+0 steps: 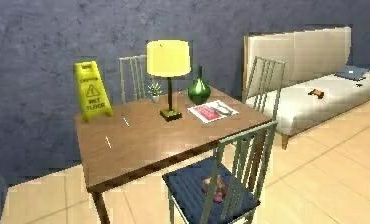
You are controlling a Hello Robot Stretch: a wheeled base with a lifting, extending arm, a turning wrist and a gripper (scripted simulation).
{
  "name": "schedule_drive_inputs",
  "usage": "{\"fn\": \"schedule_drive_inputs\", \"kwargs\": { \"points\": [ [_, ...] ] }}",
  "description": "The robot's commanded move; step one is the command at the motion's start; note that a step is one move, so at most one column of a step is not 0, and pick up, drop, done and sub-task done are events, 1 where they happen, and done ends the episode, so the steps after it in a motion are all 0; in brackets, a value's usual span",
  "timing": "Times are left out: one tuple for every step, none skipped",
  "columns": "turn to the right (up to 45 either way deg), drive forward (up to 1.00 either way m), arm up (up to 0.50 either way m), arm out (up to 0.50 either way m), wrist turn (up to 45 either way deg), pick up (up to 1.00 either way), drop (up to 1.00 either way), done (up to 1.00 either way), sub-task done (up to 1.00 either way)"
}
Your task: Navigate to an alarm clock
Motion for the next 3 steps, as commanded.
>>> {"fn": "schedule_drive_inputs", "kwargs": {
  "points": [
    [-45.0,0.00,0.00,0.00,0.0,0.00,0.00,0.00,0.00],
    [-45.0,0.00,0.00,0.00,0.0,0.00,0.00,0.00,0.00],
    [-27.0,0.00,0.00,0.00,0.0,0.00,0.00,0.00,0.00]
  ]
}}
